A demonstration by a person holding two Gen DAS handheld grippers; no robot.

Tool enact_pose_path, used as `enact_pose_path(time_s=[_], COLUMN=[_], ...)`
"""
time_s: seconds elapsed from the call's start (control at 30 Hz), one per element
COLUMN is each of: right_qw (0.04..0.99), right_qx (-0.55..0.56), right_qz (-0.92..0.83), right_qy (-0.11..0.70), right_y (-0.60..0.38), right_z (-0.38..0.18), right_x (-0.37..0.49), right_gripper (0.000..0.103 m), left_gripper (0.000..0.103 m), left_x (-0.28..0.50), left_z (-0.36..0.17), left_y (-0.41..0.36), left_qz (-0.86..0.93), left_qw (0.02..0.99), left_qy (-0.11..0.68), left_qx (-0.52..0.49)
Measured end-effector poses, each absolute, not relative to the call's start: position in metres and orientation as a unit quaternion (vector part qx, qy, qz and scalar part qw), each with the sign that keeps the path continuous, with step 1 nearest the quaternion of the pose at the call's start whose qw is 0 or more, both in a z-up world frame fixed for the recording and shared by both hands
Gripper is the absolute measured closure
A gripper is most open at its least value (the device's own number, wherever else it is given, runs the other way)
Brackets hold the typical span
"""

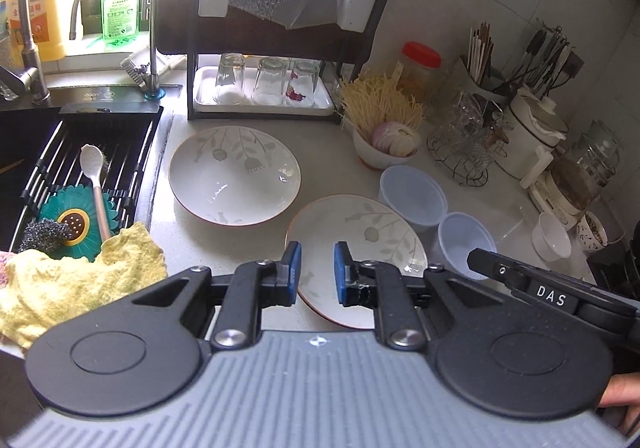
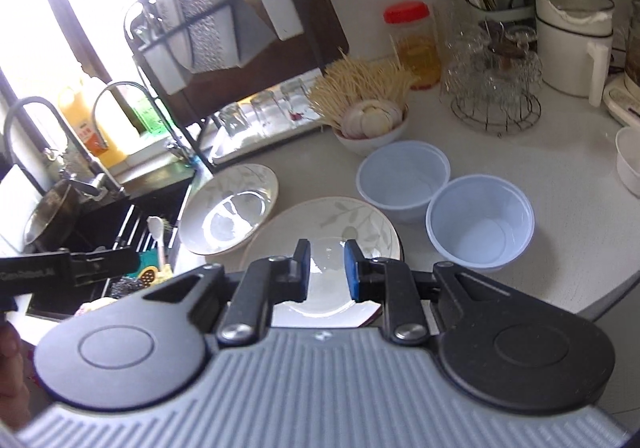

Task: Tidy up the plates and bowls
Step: 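Lower the white plate onto the floral plate and open both grippers, then move both grippers to the second white leaf plate by the dish rack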

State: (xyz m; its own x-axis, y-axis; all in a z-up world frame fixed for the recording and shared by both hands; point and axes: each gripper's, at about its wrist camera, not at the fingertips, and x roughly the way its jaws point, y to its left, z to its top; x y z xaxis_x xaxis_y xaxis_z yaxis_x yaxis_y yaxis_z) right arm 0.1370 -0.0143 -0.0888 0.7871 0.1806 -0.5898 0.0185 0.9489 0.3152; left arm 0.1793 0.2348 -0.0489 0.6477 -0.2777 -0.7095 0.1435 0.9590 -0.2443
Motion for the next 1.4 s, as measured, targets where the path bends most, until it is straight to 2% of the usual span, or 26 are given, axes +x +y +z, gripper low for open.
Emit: enact_pose_path(time_s=[0.2,0.6,0.9,1.03,1.4], right_qw=[0.938,0.937,0.931,0.930,0.931], right_qx=[0.140,0.099,0.085,0.086,0.085], right_qz=[0.072,0.125,0.151,0.154,0.143], right_qy=[0.309,0.311,0.320,0.322,0.325], right_y=[-0.013,-0.009,-0.001,0.005,0.026], right_z=[-0.074,-0.076,-0.079,-0.080,-0.083], right_x=[0.114,0.078,0.071,0.077,0.123], right_gripper=[0.080,0.080,0.080,0.080,0.080], left_gripper=[0.083,0.080,0.080,0.069,0.060], left_x=[0.143,0.087,0.071,0.076,0.132], left_z=[-0.038,-0.042,-0.043,-0.042,-0.053], left_y=[0.226,0.217,0.220,0.226,0.249], left_qz=[-0.107,-0.062,-0.037,-0.031,-0.037], left_qw=[0.914,0.914,0.913,0.913,0.910], left_qy=[0.382,0.386,0.391,0.392,0.400], left_qx=[-0.085,-0.105,-0.110,-0.107,-0.101])
